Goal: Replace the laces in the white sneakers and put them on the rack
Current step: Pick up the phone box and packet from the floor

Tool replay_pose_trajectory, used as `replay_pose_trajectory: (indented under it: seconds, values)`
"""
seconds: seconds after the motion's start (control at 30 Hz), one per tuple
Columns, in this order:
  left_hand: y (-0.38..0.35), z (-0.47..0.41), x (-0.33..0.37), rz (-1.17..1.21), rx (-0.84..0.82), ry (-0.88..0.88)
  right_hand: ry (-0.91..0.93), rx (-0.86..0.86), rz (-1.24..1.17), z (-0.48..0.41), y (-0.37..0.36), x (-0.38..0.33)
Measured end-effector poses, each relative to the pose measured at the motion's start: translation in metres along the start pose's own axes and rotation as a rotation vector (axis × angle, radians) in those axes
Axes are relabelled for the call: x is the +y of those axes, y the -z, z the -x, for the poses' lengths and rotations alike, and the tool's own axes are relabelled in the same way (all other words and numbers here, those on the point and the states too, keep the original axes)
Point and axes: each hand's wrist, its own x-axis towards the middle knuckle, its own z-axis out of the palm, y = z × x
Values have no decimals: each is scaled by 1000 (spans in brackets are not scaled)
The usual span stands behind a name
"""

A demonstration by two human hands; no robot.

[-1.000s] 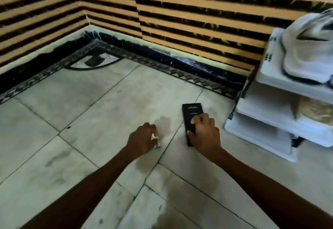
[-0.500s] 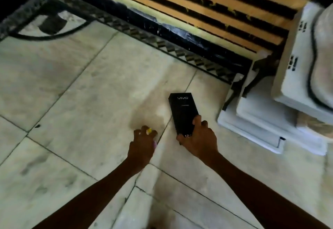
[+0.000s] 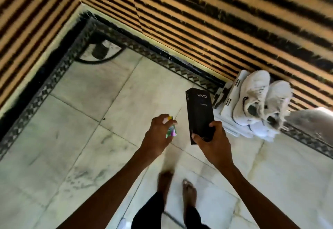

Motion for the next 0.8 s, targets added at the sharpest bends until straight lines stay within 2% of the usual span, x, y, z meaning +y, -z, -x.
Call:
replay_pose_trajectory:
  seconds: [0.17,0.33,0.53,0.8]
  values:
    - [152,44,129,19,-49,-33,-65,37,-43,126,127,-115]
    - [249,63,218,-2,-49,-89,26,145,-65,192,209,-181]
    - [288,37,290,-85,-58,-117,69,235,-102,200,269,-217]
    - [302,-77,377,-208,-31,-217,68,325,-129,117,345,-238]
